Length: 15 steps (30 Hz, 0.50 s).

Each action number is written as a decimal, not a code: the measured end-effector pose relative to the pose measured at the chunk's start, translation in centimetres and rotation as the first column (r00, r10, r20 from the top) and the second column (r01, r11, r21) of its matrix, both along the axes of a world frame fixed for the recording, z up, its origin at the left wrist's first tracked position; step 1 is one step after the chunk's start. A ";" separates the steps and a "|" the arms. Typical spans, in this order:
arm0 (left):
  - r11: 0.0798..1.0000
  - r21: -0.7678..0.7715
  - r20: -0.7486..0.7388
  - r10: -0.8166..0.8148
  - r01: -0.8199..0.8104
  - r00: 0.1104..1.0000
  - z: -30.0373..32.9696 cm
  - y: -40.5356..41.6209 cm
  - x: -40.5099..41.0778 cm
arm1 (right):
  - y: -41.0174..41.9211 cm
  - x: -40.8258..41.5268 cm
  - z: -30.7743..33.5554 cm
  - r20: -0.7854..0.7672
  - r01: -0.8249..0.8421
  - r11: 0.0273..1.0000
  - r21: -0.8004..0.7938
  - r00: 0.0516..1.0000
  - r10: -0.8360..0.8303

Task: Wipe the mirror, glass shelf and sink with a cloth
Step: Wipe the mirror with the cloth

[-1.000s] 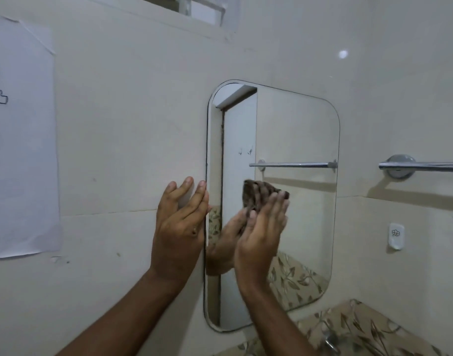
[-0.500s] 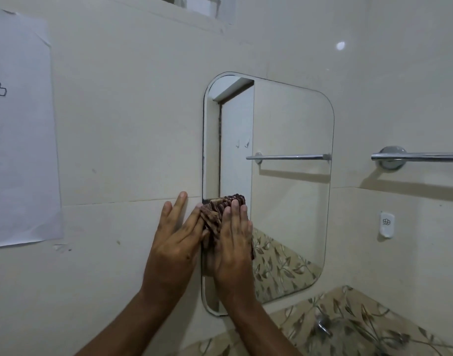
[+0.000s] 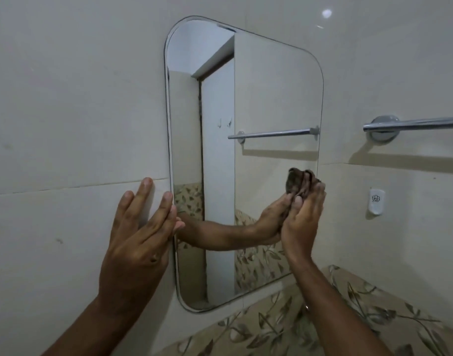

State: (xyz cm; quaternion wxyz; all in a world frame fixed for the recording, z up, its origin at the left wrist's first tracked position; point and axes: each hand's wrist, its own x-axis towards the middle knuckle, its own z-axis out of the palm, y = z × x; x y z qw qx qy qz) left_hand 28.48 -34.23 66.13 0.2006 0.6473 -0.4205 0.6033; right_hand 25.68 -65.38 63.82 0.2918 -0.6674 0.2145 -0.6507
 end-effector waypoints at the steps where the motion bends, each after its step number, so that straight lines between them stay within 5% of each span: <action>1: 1.000 -0.001 0.002 0.002 -0.002 1.000 0.0 -0.1 0.0 | -0.8 0.0 -0.2 0.007 0.006 1.000 0.028 1.000 -0.006; 7: 1.000 -0.007 0.013 0.024 -0.024 1.000 0.1 -0.4 0.1 | 2.1 0.3 -2.2 0.028 -0.007 0.964 0.267 1.000 0.000; 15: 0.999 -0.033 -0.004 0.000 0.000 1.000 0.1 -0.4 -0.1 | 14.0 0.9 -2.8 0.011 -0.103 0.994 -0.023 0.995 0.103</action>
